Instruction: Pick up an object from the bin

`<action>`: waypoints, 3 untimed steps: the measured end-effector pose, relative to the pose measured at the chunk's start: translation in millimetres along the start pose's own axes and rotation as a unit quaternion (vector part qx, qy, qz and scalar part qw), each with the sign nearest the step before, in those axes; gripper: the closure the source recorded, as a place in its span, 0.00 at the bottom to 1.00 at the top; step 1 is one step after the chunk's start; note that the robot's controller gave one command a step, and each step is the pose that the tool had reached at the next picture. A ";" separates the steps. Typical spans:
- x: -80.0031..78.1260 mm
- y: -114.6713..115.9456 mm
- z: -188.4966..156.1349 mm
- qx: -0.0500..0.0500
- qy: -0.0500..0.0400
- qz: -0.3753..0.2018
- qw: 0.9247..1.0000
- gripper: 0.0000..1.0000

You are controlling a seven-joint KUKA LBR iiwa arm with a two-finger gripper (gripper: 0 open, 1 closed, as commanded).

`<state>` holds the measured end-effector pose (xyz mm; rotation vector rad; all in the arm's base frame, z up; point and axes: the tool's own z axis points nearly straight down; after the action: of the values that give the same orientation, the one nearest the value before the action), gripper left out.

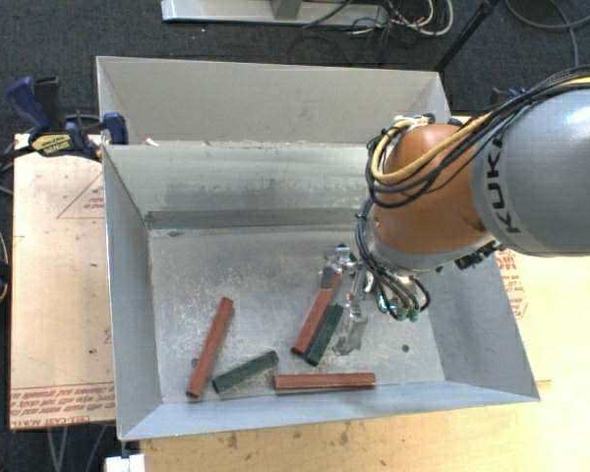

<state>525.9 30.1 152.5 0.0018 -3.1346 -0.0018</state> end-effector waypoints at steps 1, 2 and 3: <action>-1.9 -0.2 -3.6 0.000 -0.004 0.000 1.000 0.00; -12.9 10.2 36.6 0.001 -0.008 -0.120 0.993 0.00; -11.1 15.5 68.1 0.000 -0.001 -0.218 0.976 0.00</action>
Offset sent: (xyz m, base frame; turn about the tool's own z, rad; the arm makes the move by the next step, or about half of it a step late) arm 0.0175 0.0194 -0.0825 -0.4656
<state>536.6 45.7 84.4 0.6856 -3.0609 -0.0034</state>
